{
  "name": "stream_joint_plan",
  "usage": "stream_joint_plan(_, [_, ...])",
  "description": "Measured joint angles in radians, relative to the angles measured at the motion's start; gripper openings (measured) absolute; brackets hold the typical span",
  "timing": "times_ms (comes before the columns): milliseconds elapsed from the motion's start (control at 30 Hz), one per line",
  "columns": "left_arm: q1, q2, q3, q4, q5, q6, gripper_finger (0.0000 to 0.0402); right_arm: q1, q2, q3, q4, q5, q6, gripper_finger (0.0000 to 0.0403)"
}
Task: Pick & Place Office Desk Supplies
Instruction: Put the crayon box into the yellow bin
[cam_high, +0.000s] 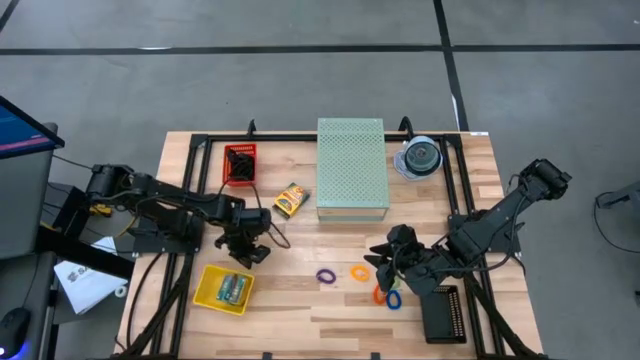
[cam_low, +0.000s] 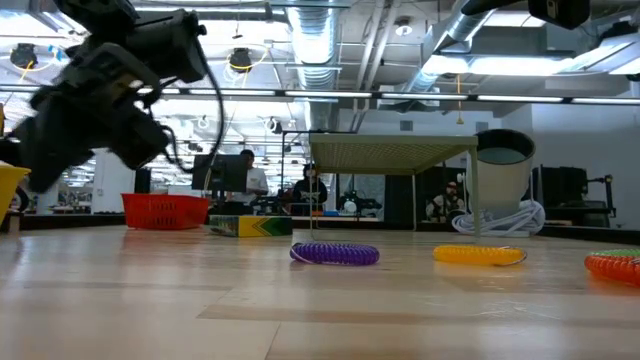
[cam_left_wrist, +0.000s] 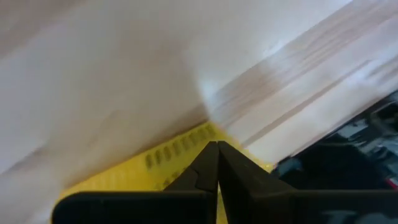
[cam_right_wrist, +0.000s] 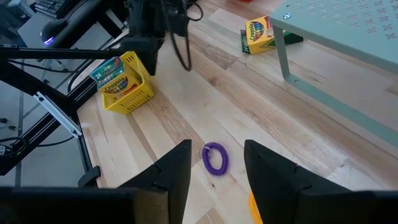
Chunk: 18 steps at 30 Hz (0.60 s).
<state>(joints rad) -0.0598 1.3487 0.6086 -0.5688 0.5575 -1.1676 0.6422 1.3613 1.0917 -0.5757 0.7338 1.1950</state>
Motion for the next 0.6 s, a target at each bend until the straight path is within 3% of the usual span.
stream_joint_plan(167, [0.079, -0.004, 0.012, 0.074, -0.008, 0.047, 0.0000, 0.000, 0.000, 0.000, -0.001, 0.000, 0.000, 0.0146])
stream_joint_plan(400, [0.170, -0.040, 0.048, 0.396, 0.014, 0.075, 0.0000, 0.000, 0.000, 0.000, -0.004, -0.011, 0.020, 0.0146])
stream_joint_plan(500, [0.173, -0.054, 0.050, 0.508, -0.013, -0.044, 0.0002, 0.005, 0.000, 0.000, -0.031, -0.019, 0.067, 0.0146])
stream_joint_plan(600, [0.165, -0.069, 0.049, 0.523, -0.143, -0.221, 0.0016, 0.017, 0.000, 0.000, -0.052, -0.017, 0.104, 0.0146])
